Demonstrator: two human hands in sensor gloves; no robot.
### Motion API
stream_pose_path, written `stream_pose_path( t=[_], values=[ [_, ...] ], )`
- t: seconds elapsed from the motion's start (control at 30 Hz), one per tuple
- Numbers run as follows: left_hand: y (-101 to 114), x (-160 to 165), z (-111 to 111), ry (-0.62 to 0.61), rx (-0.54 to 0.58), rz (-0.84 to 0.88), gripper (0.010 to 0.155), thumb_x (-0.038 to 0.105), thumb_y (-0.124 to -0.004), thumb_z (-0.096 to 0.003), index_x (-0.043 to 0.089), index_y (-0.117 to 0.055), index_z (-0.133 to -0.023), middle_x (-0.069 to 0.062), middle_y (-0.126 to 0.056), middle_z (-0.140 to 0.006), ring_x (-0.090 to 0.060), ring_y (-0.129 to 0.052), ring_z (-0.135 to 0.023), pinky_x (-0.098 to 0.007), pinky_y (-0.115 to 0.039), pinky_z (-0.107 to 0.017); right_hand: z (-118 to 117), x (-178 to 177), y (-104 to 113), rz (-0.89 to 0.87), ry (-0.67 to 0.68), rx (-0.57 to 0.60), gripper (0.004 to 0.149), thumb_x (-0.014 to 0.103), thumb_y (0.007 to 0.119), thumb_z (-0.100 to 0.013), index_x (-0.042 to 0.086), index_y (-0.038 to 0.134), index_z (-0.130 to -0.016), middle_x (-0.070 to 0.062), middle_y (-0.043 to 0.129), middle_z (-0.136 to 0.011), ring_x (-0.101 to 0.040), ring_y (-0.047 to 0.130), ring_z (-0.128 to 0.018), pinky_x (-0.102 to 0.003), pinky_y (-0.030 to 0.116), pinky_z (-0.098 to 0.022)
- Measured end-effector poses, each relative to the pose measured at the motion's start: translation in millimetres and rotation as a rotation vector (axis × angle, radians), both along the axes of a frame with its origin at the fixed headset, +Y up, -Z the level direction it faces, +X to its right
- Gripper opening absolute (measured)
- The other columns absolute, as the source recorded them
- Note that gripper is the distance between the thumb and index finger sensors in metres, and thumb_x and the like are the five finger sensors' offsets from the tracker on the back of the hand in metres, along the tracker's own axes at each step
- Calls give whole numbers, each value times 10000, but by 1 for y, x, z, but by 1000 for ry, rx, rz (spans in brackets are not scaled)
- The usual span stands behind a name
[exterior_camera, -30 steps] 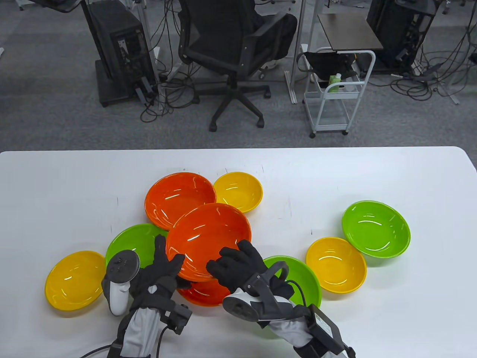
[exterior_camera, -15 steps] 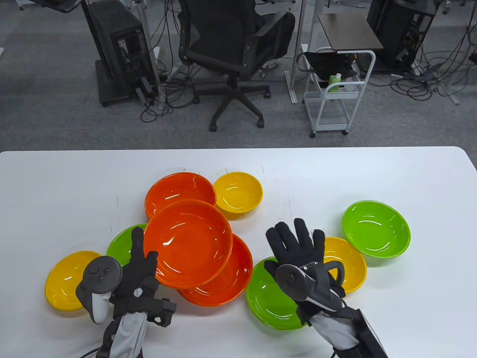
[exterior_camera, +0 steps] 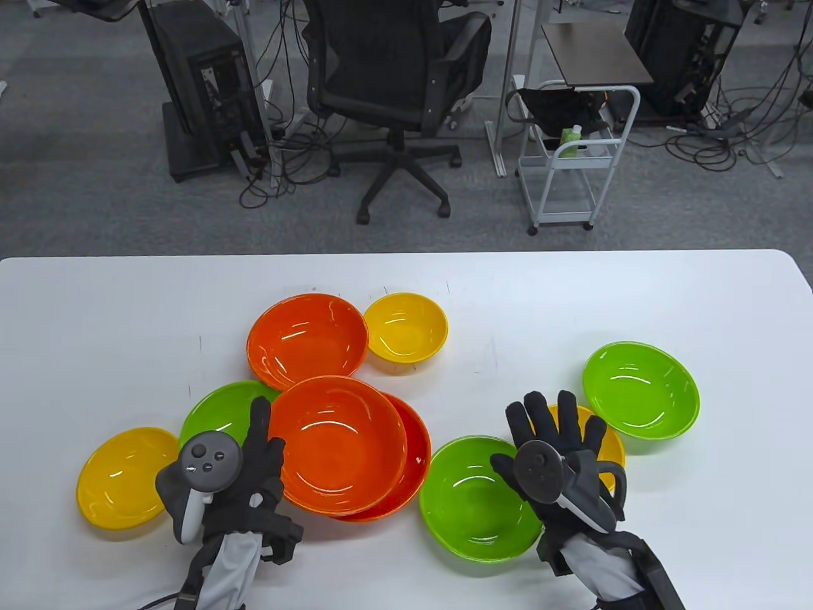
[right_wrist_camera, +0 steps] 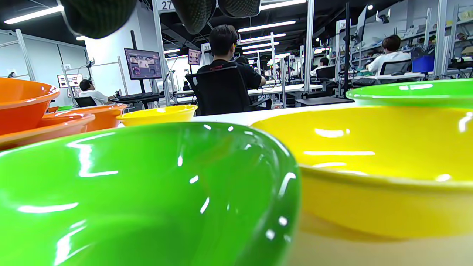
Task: Nest bowls by color group
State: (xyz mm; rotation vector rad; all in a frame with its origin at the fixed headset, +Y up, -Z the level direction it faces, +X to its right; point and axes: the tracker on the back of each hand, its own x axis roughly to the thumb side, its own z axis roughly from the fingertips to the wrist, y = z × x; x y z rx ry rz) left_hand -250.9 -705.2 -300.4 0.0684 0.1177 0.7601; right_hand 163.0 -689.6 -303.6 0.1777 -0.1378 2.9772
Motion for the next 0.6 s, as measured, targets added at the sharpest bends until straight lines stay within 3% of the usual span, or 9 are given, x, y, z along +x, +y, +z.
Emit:
stream_pose_path(
  t=[0.6],
  values=[
    [-4, 9, -1, 18, -34, -109, 621, 277, -712, -530, 143, -492, -1095, -221, -839, -971, -231, -1109, -221, -303, -921, -173, -2, 4, -4, 8, -28, -63, 817, 549, 653, -480, 181, 417, -1170, -127, 278, -1262, -523, 73, -1086, -805, 125, -669]
  ],
)
